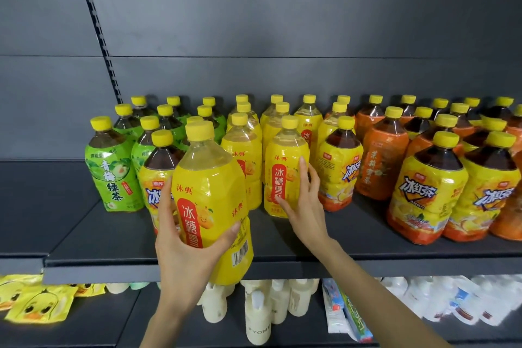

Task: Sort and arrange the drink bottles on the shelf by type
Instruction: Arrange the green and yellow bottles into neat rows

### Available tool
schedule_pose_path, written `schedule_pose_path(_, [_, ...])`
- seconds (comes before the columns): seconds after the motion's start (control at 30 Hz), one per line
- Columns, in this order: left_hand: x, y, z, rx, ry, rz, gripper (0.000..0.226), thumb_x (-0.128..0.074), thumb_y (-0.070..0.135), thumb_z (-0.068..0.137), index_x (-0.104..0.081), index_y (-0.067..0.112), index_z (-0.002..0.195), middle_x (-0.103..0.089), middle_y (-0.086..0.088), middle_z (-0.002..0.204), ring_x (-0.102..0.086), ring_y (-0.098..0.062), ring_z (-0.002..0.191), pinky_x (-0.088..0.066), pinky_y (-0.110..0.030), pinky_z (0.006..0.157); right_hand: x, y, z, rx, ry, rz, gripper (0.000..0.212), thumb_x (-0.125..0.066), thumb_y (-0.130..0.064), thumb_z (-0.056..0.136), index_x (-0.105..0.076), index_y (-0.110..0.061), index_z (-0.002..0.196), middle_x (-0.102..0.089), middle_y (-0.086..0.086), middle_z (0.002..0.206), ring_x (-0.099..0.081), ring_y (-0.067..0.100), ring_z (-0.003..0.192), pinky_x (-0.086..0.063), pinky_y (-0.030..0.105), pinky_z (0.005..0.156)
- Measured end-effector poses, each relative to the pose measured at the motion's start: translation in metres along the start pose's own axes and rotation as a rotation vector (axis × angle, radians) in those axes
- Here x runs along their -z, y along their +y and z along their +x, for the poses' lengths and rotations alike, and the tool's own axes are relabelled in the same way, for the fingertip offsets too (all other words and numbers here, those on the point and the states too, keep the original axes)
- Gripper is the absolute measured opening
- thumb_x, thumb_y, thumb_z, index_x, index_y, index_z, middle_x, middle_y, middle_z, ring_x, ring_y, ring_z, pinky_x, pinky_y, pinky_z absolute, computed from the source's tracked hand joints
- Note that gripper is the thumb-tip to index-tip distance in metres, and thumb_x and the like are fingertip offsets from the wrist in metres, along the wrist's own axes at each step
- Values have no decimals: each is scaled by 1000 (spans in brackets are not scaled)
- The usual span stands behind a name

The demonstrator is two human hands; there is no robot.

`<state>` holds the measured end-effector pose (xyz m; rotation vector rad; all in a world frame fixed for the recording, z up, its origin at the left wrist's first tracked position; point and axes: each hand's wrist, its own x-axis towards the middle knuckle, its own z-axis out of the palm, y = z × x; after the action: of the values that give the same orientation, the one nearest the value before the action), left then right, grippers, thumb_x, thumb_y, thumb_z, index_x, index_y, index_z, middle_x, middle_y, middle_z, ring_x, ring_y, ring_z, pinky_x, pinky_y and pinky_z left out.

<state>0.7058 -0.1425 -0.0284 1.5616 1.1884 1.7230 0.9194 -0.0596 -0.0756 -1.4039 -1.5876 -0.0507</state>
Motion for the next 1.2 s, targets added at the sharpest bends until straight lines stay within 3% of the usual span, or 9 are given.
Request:
schedule_pose_path(0.23, [-2,-2,1,12,7,6,107,-78,60,45,-19,62,134,-38,16,142,-40,-5,130,-40,-45,105,-13,8,18,-19,-38,20,106,-68,-17,85,16,-47,141,-11,10,154,-36,26,134,-50,45,96])
schedule_pose_path(0.43, [-10,-5,3,3,-17,23,109,-77,62,46,-21,55,139,-38,14,143,-39,-8,131,-39,-45,106,-1,8,18,-4,-111,1,100,-69,-15,85,7,-37,146,-9,8,153,-30,21,137,-45,38,101])
schedule_pose_path(0.53, [-16,-7,5,5,-29,9,109,-77,61,46,-22,51,140,-39,15,142,-40,-7,130,-40,-39,104,25,14,16,157,126,-106,66,-69,-15,86,-36,-20,143,-25,4,144,-31,16,133,-48,37,98])
schedule_pose_path(0.6, [-19,-8,7,6,-35,-11,108,-78,59,46,-23,52,139,-40,21,139,-40,-2,128,-41,-33,101,41,25,20,143,294,-142,58,-70,-16,84,-44,-14,135,-30,6,138,-35,21,129,-46,41,97])
schedule_pose_path(0.7, [-23,-9,8,11,-36,-24,108,-79,58,45,-22,55,137,-39,20,139,-40,-4,129,-41,-36,101,53,47,29,-59,361,-121,72,-74,-26,81,-33,-14,140,-29,18,141,-32,30,130,-38,43,104])
schedule_pose_path(0.8, [-23,-9,8,17,-33,-19,110,-78,59,45,-22,52,139,-39,17,141,-40,-6,129,-41,-38,102,55,61,33,-212,195,74,94,-75,-32,78,-15,-19,149,-17,17,147,-22,22,134,-30,37,108])
schedule_pose_path(0.9, [-22,-9,9,16,-35,-13,109,-78,60,43,-22,56,137,-41,20,137,-41,-6,128,-41,-39,102,52,65,33,-266,108,176,103,-75,-26,79,-1,-28,150,-11,13,150,-19,16,135,-27,29,104])
schedule_pose_path(1.03, [-18,-8,8,18,-28,0,109,-77,61,42,-23,56,136,-40,15,140,-41,-9,129,-41,-36,100,52,67,31,-267,138,185,101,-75,-22,80,-3,-27,151,-21,10,150,-23,9,131,-29,27,102])
schedule_pose_path(1.2, [-14,-7,6,25,-14,-6,107,-77,60,42,-22,61,134,-42,14,138,-44,-9,127,-42,-37,99,56,66,23,-298,184,158,103,-79,-34,74,-9,-29,150,-30,11,138,-29,8,121,-32,27,100])
